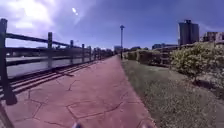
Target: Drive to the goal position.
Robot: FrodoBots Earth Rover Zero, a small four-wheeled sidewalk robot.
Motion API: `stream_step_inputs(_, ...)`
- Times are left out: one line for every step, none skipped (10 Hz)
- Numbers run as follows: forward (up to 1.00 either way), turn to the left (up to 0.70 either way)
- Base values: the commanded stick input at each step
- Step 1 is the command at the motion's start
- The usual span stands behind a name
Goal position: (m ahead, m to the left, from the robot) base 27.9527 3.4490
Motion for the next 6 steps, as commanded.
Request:
stream_step_inputs(0.7,0.0)
stream_step_inputs(0.7,0.0)
stream_step_inputs(0.7,0.0)
stream_step_inputs(0.7,0.0)
stream_step_inputs(0.7,0.0)
stream_step_inputs(0.7,0.0)
